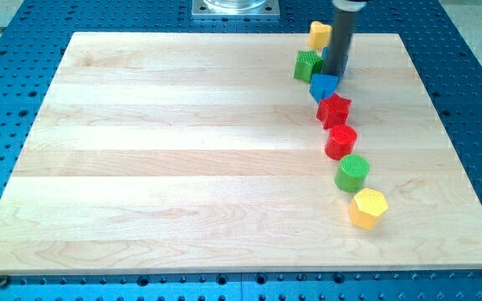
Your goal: Move the blue cube along with the green star to the left of the triangle
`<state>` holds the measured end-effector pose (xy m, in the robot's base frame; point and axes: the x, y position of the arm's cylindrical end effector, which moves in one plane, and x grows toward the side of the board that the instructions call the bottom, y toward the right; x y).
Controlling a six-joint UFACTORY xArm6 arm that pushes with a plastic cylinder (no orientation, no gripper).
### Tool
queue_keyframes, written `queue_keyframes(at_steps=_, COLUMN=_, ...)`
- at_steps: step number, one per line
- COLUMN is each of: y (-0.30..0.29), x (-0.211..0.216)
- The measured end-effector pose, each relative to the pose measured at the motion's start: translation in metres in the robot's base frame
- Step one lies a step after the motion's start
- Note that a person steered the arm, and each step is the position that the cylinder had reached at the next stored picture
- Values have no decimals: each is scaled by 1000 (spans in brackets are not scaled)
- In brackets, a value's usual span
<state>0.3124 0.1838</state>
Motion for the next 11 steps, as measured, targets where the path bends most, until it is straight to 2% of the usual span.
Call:
queue_keyframes(at_steps=1, y=37, x=-21)
queue_keyframes(at_steps=2, y=18, x=-37)
queue_keyframes(at_steps=4, y=-36, x=-26)
queue_keyframes(at_steps=5, y=-25, x=-48)
queue_keyframes(at_steps=7, y=-103, x=-49)
queue_keyframes(at_steps=8, y=-165, x=-40)
queue_keyframes(at_steps=10, y=-208, x=-39)
queue_keyframes(at_steps=11, y=-193, x=-33)
